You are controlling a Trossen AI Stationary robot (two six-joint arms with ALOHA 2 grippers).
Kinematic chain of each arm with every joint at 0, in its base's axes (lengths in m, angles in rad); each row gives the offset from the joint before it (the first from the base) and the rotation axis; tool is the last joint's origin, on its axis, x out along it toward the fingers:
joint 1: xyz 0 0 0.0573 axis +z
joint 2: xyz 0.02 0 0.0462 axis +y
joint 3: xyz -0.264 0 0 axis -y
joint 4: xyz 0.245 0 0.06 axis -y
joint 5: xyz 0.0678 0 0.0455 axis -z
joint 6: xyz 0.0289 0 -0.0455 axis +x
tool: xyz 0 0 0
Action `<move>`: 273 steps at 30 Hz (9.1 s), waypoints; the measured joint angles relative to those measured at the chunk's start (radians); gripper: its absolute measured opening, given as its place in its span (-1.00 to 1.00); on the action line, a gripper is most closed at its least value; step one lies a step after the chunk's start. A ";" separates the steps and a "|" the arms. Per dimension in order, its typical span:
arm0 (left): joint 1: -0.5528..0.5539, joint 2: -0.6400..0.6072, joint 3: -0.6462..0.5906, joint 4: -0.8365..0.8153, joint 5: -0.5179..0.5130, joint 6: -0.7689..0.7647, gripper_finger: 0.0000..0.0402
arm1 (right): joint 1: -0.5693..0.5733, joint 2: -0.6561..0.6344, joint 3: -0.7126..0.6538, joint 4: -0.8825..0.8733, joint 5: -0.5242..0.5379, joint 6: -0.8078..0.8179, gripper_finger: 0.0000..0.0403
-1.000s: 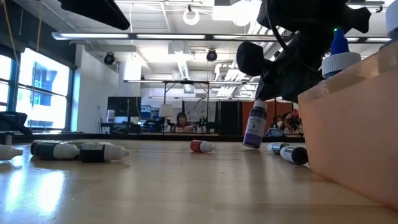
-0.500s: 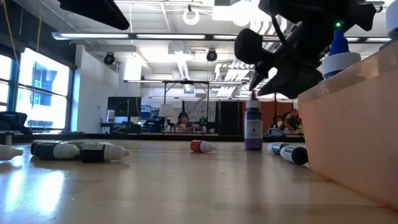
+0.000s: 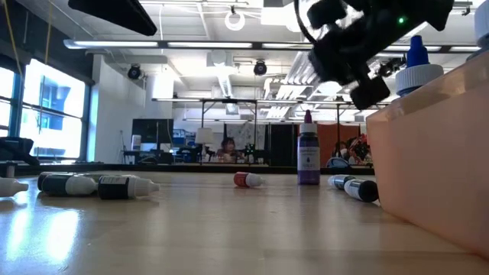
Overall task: Pick & Place food coloring
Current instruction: Put the large purple food coloring bottle into the orange bin, then put the top small black food coloring bottle into the orange bin
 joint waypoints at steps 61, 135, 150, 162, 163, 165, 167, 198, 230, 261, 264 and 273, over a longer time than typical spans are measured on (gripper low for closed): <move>0.000 0.000 0.000 -0.025 -0.085 0.107 -0.82 | -0.354 0.063 0.416 -0.496 -1.475 0.855 -0.33; 0.000 -0.001 0.000 -0.110 -0.005 0.110 -0.82 | -0.023 0.168 1.046 -1.153 -1.571 1.513 -0.84; 0.000 -0.001 0.000 0.008 0.115 0.104 -0.82 | 0.338 0.176 1.047 -1.090 -1.516 1.872 -0.84; -0.001 -0.001 0.000 0.022 0.242 0.044 -0.82 | 0.386 0.353 1.046 -0.982 -1.663 1.747 -0.84; -0.001 -0.001 0.000 0.022 0.242 0.044 -0.82 | 0.379 0.364 1.046 -0.977 -1.656 1.716 -0.84; -0.001 -0.001 0.000 0.021 0.241 0.044 -0.82 | 0.364 0.384 1.046 -0.978 -1.633 1.672 -0.84; -0.001 -0.001 0.000 0.021 0.241 0.044 -0.82 | 0.352 0.400 1.046 -0.986 -1.622 1.653 -0.84; -0.001 -0.001 0.000 0.020 0.266 0.003 -0.82 | 0.352 0.539 1.046 -1.063 -1.498 1.622 -0.63; -0.001 0.000 0.000 0.034 0.256 0.007 -0.82 | 0.266 0.363 1.048 -1.199 -1.438 1.599 -0.36; 0.000 -0.081 0.000 -0.200 0.136 0.003 -0.82 | -0.185 0.326 0.461 -0.702 -1.578 1.859 -0.36; 0.000 -0.081 0.000 -0.200 0.137 0.002 -0.82 | -0.197 0.326 0.403 -0.611 -1.577 1.859 -0.36; 0.000 -0.081 0.000 -0.198 0.084 -0.001 -0.82 | -0.218 0.326 0.254 -0.359 -1.570 1.859 -0.36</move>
